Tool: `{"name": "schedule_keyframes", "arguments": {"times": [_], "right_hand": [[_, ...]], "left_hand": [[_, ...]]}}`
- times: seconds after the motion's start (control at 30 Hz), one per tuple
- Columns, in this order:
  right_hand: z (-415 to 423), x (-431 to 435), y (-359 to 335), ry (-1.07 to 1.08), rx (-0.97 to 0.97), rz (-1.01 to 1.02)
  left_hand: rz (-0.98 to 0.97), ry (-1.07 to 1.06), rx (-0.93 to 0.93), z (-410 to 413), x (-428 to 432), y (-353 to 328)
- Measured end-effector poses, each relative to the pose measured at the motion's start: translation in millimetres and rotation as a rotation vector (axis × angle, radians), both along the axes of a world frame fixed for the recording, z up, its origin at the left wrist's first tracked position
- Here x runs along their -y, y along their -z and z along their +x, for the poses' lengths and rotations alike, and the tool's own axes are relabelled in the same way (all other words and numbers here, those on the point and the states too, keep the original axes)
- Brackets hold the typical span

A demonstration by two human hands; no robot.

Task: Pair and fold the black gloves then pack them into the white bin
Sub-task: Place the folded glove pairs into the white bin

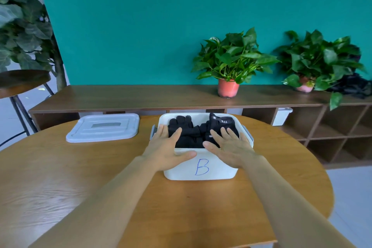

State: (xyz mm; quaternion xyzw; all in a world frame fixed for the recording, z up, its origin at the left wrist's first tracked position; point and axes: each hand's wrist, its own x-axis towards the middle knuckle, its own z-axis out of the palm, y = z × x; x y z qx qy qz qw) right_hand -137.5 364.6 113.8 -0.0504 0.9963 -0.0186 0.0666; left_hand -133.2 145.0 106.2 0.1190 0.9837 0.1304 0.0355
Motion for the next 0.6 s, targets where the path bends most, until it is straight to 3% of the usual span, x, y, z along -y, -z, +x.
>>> {"name": "schedule_keyframes", "arguments": {"times": [0.27,0.6], "right_hand": [[9.2,31.3,-0.1,-0.067,-0.084,-0.105],[10.4,147.7,-15.4,-0.26,-0.089,-0.042]], "left_hand": [[-0.068,0.006,-0.029,12.6,28.2,-12.1],[-0.162,-0.169,-0.063,45.0,139.6,-16.7]]}}
